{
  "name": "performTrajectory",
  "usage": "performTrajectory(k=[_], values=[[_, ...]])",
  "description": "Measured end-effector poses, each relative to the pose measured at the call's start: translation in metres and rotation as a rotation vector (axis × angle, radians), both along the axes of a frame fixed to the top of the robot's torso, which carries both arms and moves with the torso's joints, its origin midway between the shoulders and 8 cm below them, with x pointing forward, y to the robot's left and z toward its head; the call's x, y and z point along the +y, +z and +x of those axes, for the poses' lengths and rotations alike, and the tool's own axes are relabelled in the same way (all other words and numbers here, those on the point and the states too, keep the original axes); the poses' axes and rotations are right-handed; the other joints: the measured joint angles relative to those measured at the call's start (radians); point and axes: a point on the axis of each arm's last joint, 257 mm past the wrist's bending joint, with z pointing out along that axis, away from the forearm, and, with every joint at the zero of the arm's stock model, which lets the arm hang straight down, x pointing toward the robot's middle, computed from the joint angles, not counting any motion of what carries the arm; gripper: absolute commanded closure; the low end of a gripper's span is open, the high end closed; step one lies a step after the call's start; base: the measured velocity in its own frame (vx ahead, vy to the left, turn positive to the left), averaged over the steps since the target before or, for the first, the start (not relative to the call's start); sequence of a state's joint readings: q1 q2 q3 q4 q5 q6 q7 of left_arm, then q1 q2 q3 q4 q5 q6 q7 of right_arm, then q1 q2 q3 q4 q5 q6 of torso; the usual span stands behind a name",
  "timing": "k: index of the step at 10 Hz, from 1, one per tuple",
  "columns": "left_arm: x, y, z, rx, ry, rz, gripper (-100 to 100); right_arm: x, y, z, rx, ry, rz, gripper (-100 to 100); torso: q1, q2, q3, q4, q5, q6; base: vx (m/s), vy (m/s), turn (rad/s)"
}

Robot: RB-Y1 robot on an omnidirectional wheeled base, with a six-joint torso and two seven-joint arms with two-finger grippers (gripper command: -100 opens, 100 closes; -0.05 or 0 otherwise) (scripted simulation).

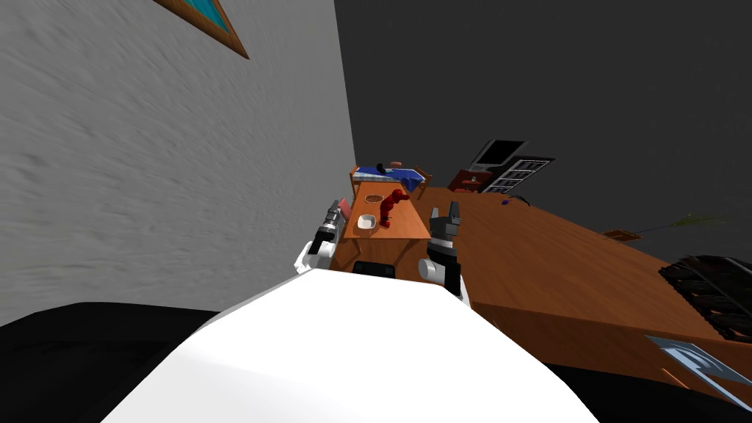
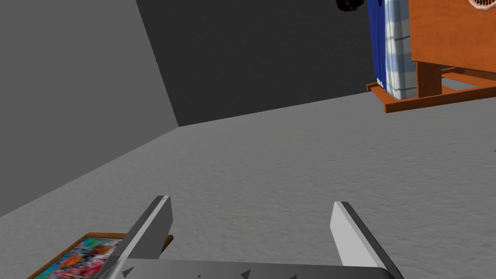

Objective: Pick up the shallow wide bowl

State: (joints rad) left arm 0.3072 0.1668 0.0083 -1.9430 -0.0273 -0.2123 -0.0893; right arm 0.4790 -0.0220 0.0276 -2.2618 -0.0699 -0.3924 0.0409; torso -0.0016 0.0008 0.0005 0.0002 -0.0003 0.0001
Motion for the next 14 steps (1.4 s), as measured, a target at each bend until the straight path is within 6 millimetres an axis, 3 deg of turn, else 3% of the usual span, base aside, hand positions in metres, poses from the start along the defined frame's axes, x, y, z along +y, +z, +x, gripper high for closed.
performTrajectory(k=[8, 12, 14], values=[[0.036, -0.102, 0.034, 0.295, 0.087, 0.005, -100, 0.000, 0.000, 0.000, 0.000, 0.000, 0.000, 0, -0.003, -0.003, -0.002, -0.001, -0.001, 0.000, 0.009, -0.043, 0.008], [0.053, -0.141, 0.039, 0.408, 0.115, -0.012, -100, 0.000, 0.000, 0.000, 0.000, 0.000, 0.000, 0, -0.001, -0.003, -0.001, 0.000, 0.000, 0.000, 0.023, -0.051, 0.029], [0.055, -0.172, 0.037, 0.492, 0.133, -0.034, -100, 0.000, 0.000, 0.000, 0.000, 0.000, 0.000, 0, -0.005, -0.004, -0.002, -0.001, -0.001, 0.000, 0.049, -0.089, 0.040]])
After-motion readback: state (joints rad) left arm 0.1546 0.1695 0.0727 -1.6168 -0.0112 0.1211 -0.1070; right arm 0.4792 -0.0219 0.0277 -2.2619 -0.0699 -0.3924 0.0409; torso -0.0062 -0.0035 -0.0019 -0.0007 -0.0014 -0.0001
